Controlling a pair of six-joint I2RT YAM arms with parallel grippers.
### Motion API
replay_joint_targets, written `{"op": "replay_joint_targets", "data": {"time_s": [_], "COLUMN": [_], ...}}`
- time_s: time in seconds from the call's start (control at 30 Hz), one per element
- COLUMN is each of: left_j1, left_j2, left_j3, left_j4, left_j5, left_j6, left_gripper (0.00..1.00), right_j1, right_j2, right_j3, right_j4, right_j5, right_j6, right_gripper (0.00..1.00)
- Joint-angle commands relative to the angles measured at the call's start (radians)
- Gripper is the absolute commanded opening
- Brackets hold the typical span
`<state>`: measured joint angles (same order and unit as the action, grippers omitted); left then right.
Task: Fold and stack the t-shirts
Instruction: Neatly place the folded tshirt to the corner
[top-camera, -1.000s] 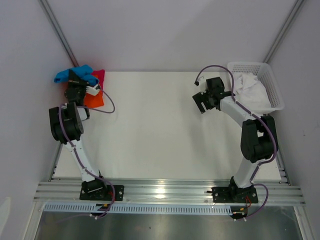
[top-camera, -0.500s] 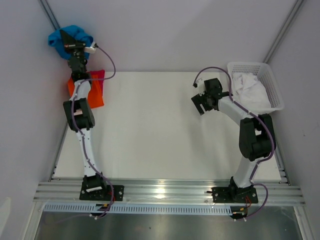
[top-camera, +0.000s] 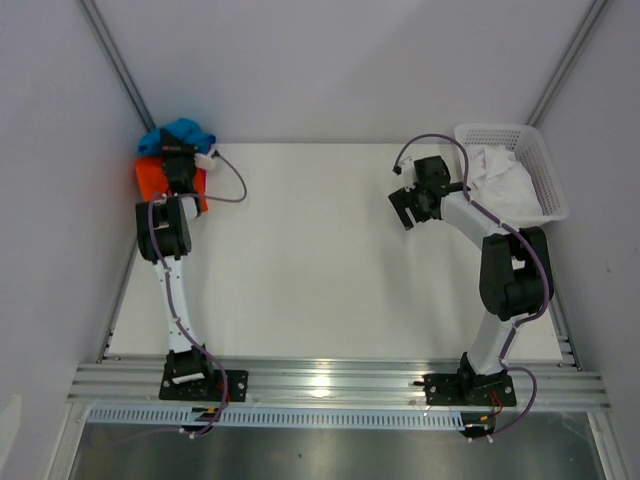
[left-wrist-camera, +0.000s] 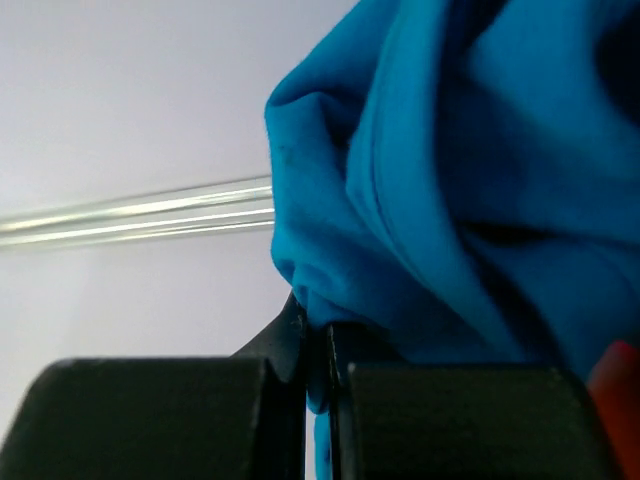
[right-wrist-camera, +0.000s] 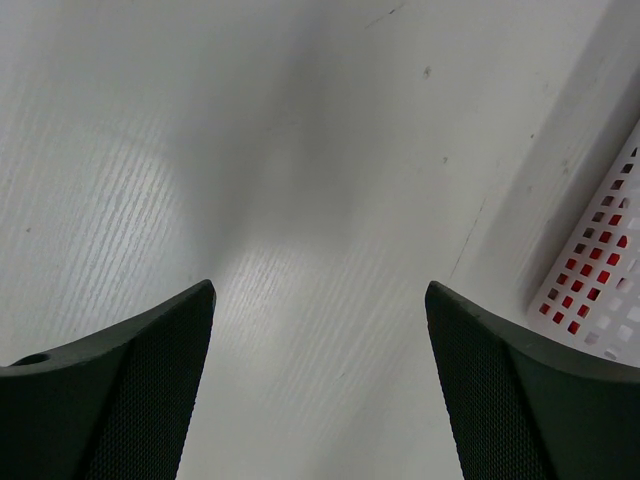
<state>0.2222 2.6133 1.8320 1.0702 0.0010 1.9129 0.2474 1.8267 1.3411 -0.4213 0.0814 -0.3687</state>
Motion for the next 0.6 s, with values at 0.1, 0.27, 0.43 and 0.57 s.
{"op": "replay_joint_targets", "data": {"time_s": [0.1, 0.27, 0.43, 0.57], "left_j1": [0.026, 0.028, 0.028, 0.028], "left_j2": [-0.166, -0.326, -0.517, -0.555], "left_j3": [-0.31, -0.589, -0.807, -0.811], "left_j4": [0.246, 0.251, 0.162, 0.146], "left_j5": [0.02, 0.008, -0.035, -0.056], "left_j6": [0.038, 0.035, 0.012, -0.008], "left_gripper": [0.0, 0.0, 0.0, 0.01], "right_j1": [-0.025, -0.026, -0.022, -0.019], "right_j2": [-0.046, -0.046, -0.038, -0.03], "right_j3": [0.024, 0.026, 0.024, 0.027], "right_j4": [-0.002, -0.001, 0.004, 0.001], "right_j5": [-0.022, -0.029, -0.034, -0.038], "right_j6": [0.017, 0.016, 0.011, 0.01], "right_gripper": [0.87, 0.87, 0.87, 0.87]}}
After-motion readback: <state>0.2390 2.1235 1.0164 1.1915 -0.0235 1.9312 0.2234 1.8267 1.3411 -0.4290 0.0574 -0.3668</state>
